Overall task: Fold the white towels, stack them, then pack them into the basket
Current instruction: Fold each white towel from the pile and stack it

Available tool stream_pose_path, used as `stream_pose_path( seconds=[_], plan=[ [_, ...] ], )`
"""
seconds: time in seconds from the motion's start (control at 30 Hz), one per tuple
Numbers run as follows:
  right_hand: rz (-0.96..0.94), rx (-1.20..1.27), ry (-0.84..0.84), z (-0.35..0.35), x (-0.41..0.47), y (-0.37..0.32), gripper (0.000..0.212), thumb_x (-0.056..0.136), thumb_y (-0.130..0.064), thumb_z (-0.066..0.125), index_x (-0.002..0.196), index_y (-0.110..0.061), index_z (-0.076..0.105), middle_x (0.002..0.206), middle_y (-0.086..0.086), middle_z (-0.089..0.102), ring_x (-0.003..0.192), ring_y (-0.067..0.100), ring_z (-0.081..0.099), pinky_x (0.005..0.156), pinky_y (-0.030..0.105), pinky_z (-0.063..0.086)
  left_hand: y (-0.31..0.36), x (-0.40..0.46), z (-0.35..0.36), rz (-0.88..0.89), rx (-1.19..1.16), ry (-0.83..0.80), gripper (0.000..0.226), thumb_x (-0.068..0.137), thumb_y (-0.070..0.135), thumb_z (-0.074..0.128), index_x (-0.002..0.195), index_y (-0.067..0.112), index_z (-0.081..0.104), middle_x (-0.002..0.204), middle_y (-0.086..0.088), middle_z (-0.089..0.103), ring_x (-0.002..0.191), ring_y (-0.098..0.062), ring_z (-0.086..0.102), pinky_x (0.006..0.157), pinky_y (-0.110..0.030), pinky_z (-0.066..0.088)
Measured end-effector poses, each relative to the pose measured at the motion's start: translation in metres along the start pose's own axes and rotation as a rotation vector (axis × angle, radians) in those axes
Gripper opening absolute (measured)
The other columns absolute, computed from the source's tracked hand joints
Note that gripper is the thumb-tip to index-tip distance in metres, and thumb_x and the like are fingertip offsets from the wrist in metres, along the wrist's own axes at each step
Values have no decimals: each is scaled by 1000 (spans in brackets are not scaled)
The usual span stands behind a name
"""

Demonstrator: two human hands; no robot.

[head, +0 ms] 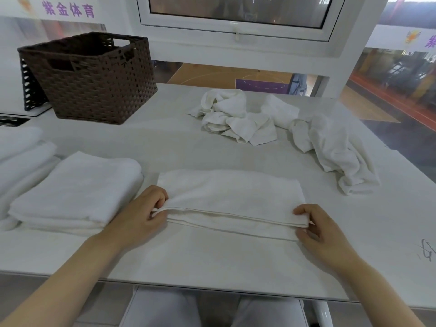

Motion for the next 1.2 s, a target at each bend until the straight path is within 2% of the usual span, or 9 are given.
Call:
stream_pose_path(
  seconds=[0.13,0.23,0.37,0.5,0.67,0.77,0.97,1.07,1.2],
  plan=[
    [-39,-58,77,1,3,0,53,84,7,62,100,-43,59,110,-16,60,104,8,60,82,18,50,-1,0,2,0,-10,23,17,73,28,49,75,23,33,90,6,50,73,-19,44,62,-30,36],
    [-166,-175,119,1,5,-4,33,84,6,68,89,-27,65,97,-10,60,91,11,60,74,15,43,-2,2,3,-10,-23,48,18,71,27,48,74,22,31,86,5,50,70,-18,43,60,-30,35],
    [-210,-78,113,2,0,-6,34,82,13,65,77,-19,57,86,-4,55,74,18,54,62,26,40,-2,2,4,-13,-1,45,23,68,17,50,73,26,29,85,4,48,70,-20,42,62,-34,36],
    [-267,-96,43,-1,-6,-12,17,77,0,61,71,-15,53,83,-2,50,73,23,52,62,33,40,0,3,3,-3,-6,30,22,65,20,50,72,26,31,85,3,47,70,-21,42,61,-35,35],
    [-273,-262,-51,-1,-10,-11,41,70,17,67,72,-22,54,87,-7,51,80,16,52,64,16,35,-1,2,5,35,130,-26,19,69,18,49,73,22,31,88,6,41,64,-20,39,57,-34,34],
    [-279,-325,-45,-4,-17,-12,37,77,9,70,78,-26,57,93,-12,56,94,17,55,72,17,41,1,-3,6,93,266,-32,12,74,21,43,74,20,32,87,10,36,63,-16,39,54,-35,37],
    [18,178,55,-12,-22,-14,27,92,6,58,80,-15,69,92,4,66,87,22,62,75,20,47,7,-9,4,62,498,1,16,63,19,45,75,25,37,86,14,41,90,-12,43,64,-29,39],
    [267,441,177,-15,-6,-14,18,96,-1,54,100,-13,66,93,12,67,77,19,59,71,27,50,21,5,3,63,532,77,18,61,17,43,77,24,47,88,11,52,96,-18,46,71,-31,38],
    [504,410,186,-19,33,-4,21,93,-16,62,114,-15,59,107,14,68,85,25,66,79,40,54,66,35,22,149,356,162,26,67,21,34,85,18,52,87,0,57,90,-24,49,74,-36,41]
  ],
)
Point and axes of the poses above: each hand's wrist, its own x-axis towards the middle knuckle, its own z-axis out of the palm, y = z × x, the point moved 2 cm from there along x, towards the middle knuckle
